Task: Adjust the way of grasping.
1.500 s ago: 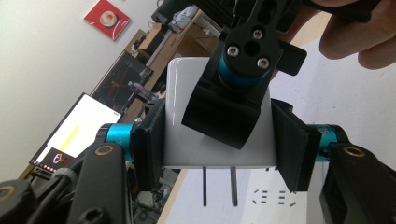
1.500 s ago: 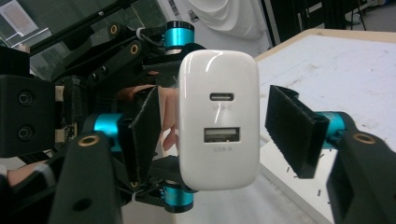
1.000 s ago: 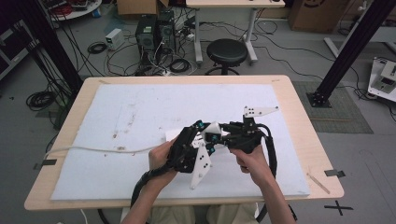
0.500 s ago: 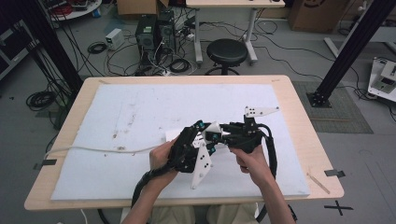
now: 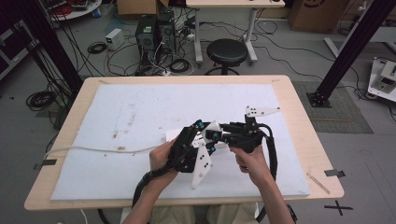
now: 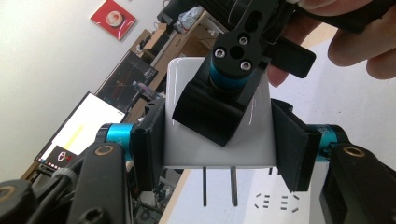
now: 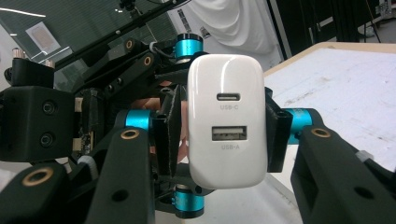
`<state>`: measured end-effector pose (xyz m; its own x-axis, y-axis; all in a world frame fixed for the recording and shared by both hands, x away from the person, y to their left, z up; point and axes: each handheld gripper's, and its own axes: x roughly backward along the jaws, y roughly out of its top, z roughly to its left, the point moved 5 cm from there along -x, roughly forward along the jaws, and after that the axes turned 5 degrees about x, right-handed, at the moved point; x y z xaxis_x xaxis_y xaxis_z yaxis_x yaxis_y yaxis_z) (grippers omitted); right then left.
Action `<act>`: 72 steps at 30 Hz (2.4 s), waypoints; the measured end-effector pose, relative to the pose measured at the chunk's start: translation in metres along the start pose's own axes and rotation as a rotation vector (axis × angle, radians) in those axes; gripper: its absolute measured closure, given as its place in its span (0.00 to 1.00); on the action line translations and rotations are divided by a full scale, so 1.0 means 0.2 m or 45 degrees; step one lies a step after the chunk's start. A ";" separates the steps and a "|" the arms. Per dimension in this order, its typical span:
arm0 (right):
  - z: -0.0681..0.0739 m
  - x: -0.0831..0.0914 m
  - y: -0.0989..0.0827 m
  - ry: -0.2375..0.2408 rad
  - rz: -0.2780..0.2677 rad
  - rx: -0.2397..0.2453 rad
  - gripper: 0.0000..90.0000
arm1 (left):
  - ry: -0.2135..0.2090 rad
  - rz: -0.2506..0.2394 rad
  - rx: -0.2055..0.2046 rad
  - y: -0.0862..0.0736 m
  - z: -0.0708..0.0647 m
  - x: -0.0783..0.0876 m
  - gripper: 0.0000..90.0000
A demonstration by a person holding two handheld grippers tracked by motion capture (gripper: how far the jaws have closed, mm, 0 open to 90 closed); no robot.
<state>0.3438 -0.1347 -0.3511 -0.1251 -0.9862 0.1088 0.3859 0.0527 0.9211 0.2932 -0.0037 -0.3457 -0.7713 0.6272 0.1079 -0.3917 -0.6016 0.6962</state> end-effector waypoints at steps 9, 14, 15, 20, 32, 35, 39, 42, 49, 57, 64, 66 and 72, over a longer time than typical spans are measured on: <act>0.00 0.00 0.00 0.002 -0.005 -0.002 0.67 | 0.003 0.002 0.005 0.00 0.00 0.00 0.47; -0.01 0.01 -0.01 0.009 -0.012 -0.011 0.70 | -0.008 0.007 0.000 0.00 -0.01 -0.01 0.47; -0.01 0.01 -0.01 0.009 -0.012 -0.011 0.70 | -0.008 0.007 0.000 0.00 -0.01 -0.01 0.47; -0.01 0.01 -0.02 0.005 -0.012 -0.017 0.70 | -0.010 0.009 -0.004 0.00 -0.01 -0.01 0.47; -0.02 0.00 -0.02 -0.007 -0.007 -0.022 0.70 | -0.015 0.018 0.020 -0.01 -0.01 -0.01 0.47; -0.03 0.00 -0.03 -0.044 0.004 -0.028 0.70 | -0.036 0.037 0.073 -0.03 -0.01 -0.03 0.45; -0.04 0.01 -0.04 -0.059 0.001 -0.040 0.70 | -0.044 0.044 0.089 -0.03 0.00 -0.03 0.39; -0.04 0.01 -0.04 -0.065 -0.009 -0.050 0.70 | -0.051 0.042 0.090 -0.03 0.00 -0.03 0.35; -0.06 0.03 -0.04 -0.080 -0.014 -0.054 0.70 | -0.085 0.033 0.147 -0.04 0.02 -0.02 0.28; -0.07 0.07 -0.04 -0.130 -0.020 -0.034 0.70 | -0.190 0.055 0.427 -0.08 0.08 0.02 0.23; -0.08 0.10 -0.04 -0.191 -0.004 0.012 0.70 | -0.186 0.093 0.654 -0.22 0.19 0.12 0.23; -0.08 0.10 -0.04 -0.198 0.000 0.023 0.70 | -0.181 0.105 0.676 -0.24 0.20 0.13 0.23; -0.07 0.14 -0.03 -0.242 0.007 0.074 0.70 | -0.151 0.117 0.868 -0.38 0.29 0.23 0.23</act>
<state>0.3512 -0.1643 -0.3600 -0.2954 -0.9387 0.1777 0.3346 0.0726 0.9395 0.3164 0.1006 -0.3524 -0.7109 0.6619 0.2377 0.1045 -0.2348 0.9664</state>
